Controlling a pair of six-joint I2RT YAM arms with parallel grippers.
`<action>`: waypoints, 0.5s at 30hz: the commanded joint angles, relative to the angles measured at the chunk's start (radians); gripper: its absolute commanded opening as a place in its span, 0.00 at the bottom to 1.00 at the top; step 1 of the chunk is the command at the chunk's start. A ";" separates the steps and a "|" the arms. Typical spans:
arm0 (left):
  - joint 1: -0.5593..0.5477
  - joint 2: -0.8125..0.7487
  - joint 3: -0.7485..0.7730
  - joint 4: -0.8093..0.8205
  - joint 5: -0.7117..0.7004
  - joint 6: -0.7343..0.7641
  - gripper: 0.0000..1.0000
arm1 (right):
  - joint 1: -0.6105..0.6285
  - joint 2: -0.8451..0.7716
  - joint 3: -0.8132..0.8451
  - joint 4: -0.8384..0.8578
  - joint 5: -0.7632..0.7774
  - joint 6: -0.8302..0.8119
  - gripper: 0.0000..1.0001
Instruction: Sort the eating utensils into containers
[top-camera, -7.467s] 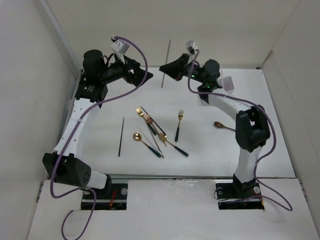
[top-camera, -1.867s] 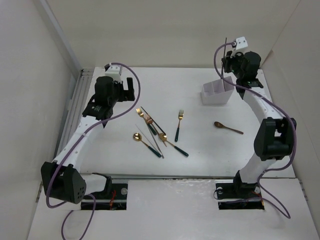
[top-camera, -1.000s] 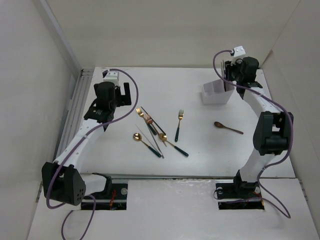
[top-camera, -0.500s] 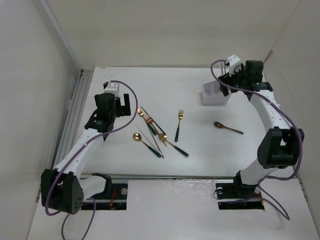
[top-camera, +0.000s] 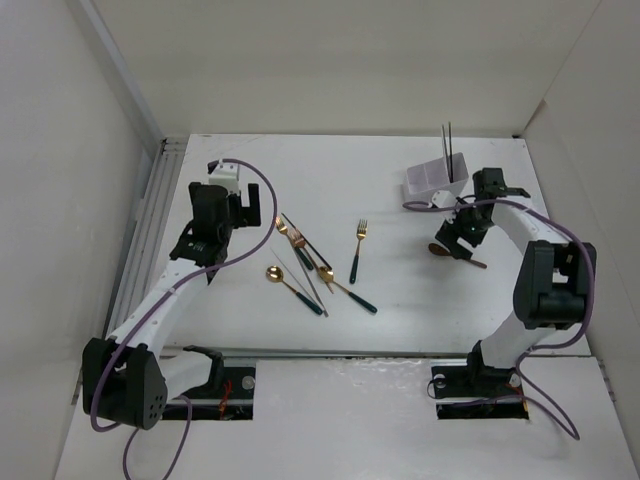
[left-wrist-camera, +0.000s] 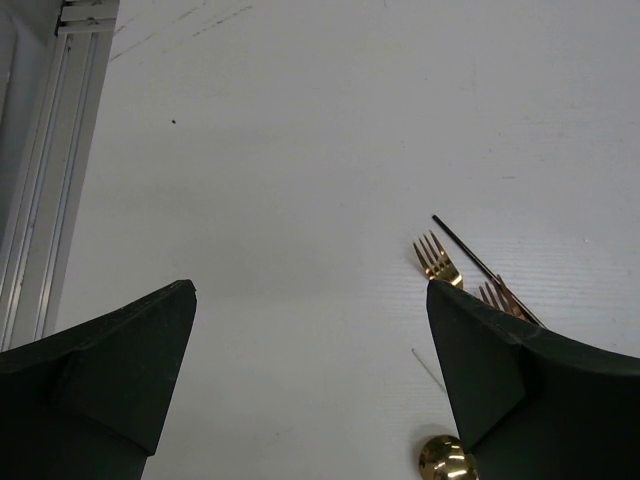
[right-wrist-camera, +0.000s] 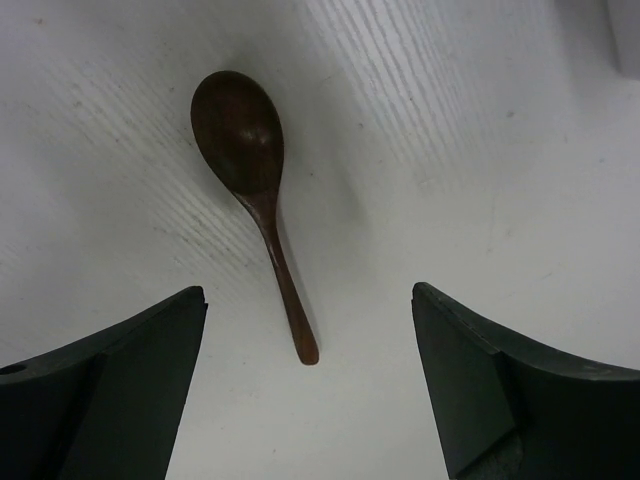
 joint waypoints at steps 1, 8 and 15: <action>0.000 -0.011 -0.004 0.068 -0.023 0.026 1.00 | 0.001 0.020 -0.004 0.022 -0.009 -0.061 0.88; 0.018 -0.040 -0.033 0.057 -0.013 -0.009 1.00 | 0.001 0.053 -0.088 0.105 0.032 -0.070 0.84; 0.036 -0.040 -0.033 0.066 -0.013 -0.009 1.00 | 0.001 0.073 -0.099 0.210 0.106 -0.038 0.61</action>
